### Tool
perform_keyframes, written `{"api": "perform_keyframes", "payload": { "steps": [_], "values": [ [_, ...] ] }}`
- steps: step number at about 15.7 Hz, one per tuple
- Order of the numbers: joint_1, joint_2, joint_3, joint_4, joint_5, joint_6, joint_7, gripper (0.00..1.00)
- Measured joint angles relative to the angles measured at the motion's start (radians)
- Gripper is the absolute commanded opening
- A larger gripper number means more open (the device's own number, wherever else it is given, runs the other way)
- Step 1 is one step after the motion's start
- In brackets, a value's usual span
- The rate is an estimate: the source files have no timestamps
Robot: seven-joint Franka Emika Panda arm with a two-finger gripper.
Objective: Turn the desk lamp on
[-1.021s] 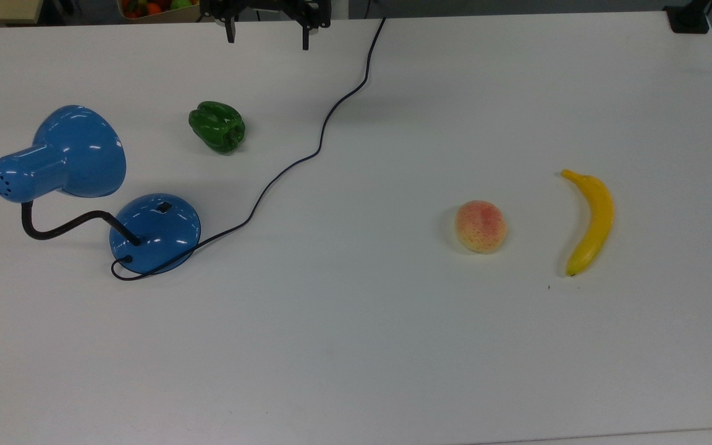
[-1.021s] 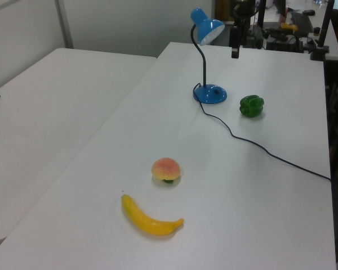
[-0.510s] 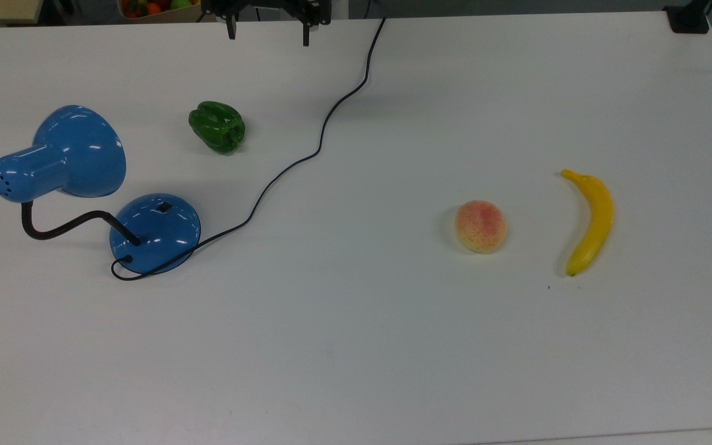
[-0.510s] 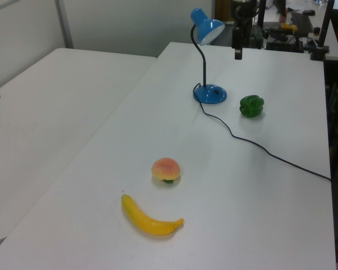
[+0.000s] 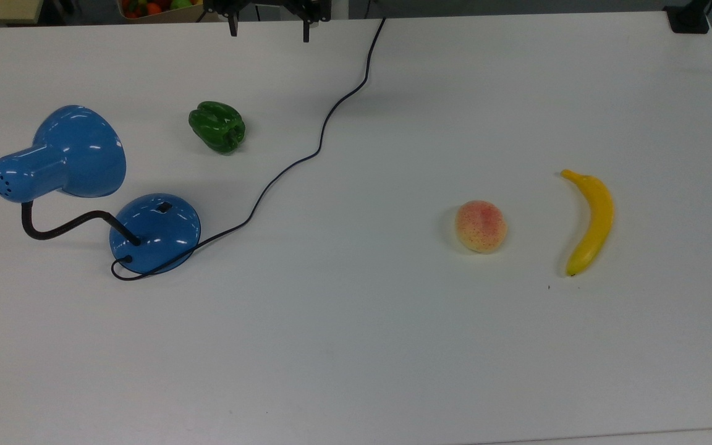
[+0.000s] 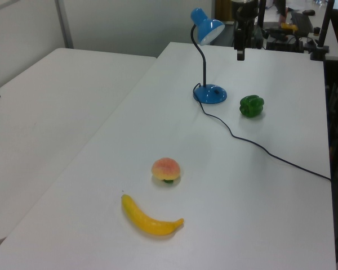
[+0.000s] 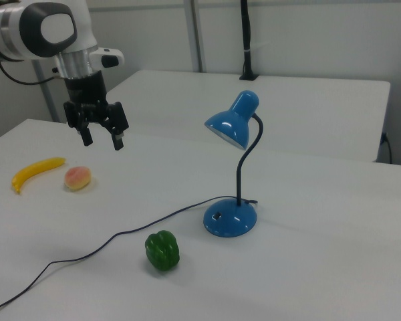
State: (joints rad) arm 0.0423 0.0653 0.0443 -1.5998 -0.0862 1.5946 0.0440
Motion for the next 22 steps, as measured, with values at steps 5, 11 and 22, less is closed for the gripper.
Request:
{"api": "perform_keyframes", "payload": {
  "steps": [5,11,22],
  "values": [
    [0.0,0.0,0.0,0.0,0.0,0.0,-0.014,0.0],
    [0.0,0.0,0.0,0.0,0.0,0.0,-0.017,0.0],
    [-0.09,0.034,-0.002,-0.057,0.0,0.061,-0.015,0.0]
  ]
}}
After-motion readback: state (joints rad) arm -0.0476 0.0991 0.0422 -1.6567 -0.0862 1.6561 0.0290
